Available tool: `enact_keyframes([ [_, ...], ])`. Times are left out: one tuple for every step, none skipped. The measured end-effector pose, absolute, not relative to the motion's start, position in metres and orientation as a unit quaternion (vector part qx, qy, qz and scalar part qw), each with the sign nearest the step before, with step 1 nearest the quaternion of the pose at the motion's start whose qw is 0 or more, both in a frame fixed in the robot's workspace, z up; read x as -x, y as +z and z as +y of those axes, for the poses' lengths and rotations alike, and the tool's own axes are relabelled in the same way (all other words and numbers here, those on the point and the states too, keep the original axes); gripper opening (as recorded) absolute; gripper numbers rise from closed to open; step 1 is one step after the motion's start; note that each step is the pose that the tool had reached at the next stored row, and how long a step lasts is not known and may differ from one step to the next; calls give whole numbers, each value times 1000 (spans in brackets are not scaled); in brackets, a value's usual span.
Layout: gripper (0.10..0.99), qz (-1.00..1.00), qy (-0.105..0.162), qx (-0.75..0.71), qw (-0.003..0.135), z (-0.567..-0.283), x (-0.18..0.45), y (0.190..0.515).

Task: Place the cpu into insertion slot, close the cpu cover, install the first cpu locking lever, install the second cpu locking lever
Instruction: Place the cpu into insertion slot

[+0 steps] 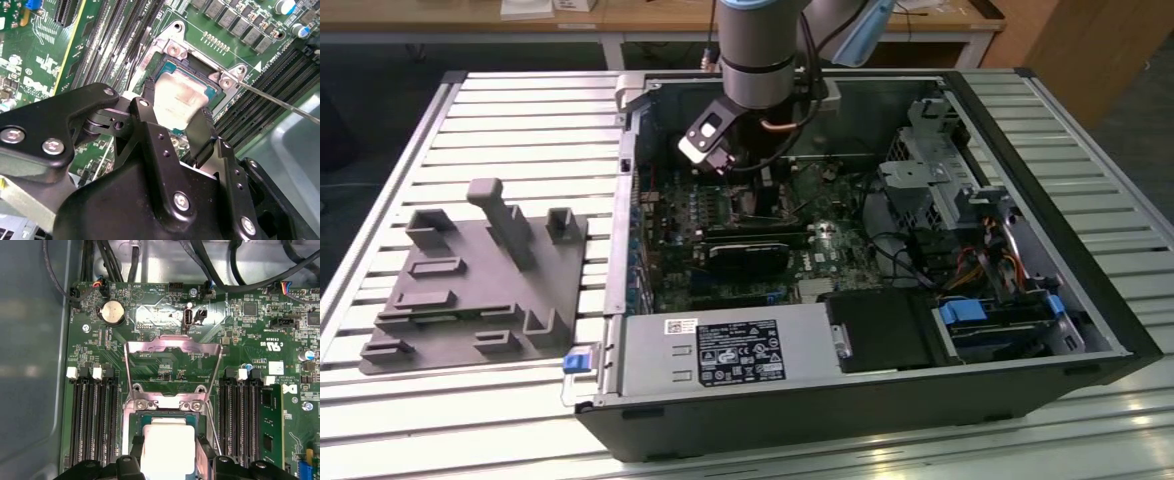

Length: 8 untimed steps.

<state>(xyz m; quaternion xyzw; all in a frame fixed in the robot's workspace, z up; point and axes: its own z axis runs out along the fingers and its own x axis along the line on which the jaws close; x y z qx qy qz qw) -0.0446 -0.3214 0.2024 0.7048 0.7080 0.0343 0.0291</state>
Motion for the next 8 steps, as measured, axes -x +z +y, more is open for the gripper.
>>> enact_keyframes([
  [529, 708, 34, -705, 29, -321, 45, 204],
  [529, 708, 34, -705, 29, -321, 45, 205],
  [529, 708, 34, -705, 29, -321, 45, 206],
  [529, 708, 34, -705, 29, -321, 45, 206],
  [529, 708, 34, -705, 29, -321, 45, 206],
  [529, 708, 34, -705, 29, -321, 45, 206],
  [529, 708, 34, -705, 29, -321, 45, 206],
  [529, 708, 34, -705, 29, -321, 45, 206],
])
